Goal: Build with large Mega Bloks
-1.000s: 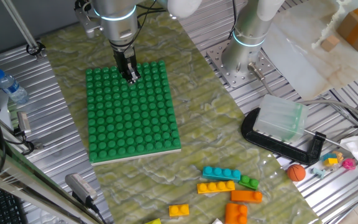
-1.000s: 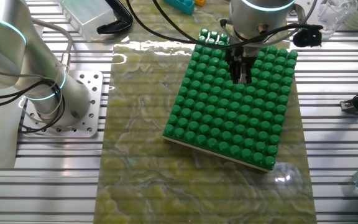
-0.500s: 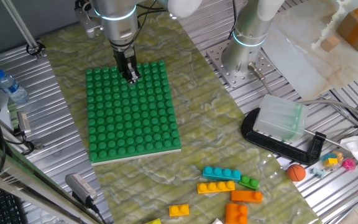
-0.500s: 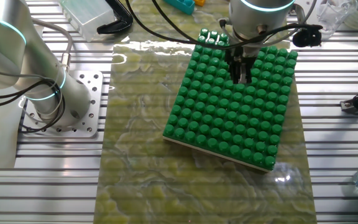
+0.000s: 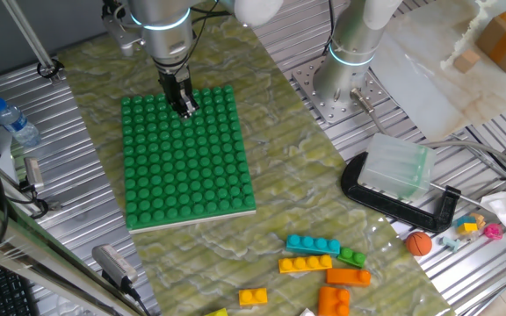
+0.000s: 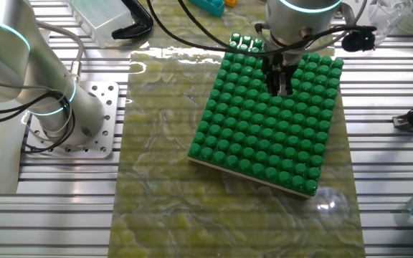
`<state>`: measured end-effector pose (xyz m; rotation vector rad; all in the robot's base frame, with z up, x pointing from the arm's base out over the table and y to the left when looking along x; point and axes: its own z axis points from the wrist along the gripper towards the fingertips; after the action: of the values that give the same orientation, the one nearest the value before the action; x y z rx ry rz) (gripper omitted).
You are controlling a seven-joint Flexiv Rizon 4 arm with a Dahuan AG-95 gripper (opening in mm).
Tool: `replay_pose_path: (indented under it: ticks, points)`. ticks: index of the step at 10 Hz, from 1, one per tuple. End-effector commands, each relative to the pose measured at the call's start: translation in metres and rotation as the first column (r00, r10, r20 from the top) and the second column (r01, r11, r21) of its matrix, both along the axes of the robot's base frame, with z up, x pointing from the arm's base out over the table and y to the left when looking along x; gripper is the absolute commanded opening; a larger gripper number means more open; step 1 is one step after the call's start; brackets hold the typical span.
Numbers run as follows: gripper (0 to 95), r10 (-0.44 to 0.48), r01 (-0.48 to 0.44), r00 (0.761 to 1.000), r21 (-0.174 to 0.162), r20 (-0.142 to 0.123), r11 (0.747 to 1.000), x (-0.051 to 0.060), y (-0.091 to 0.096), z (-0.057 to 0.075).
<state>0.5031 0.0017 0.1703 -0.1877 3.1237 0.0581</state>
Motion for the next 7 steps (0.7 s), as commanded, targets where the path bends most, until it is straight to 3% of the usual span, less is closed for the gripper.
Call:
replay_pose_path:
  ticks: [1, 7]
  points:
    - [0.0, -0.024, 0.024, 0.999, 0.003, 0.021, 1.000, -0.0010, -0.0001, -0.0001]
    - [0.0, -0.066, 0.066, 0.997, 0.006, 0.027, 0.998, -0.0008, -0.0003, -0.0006]
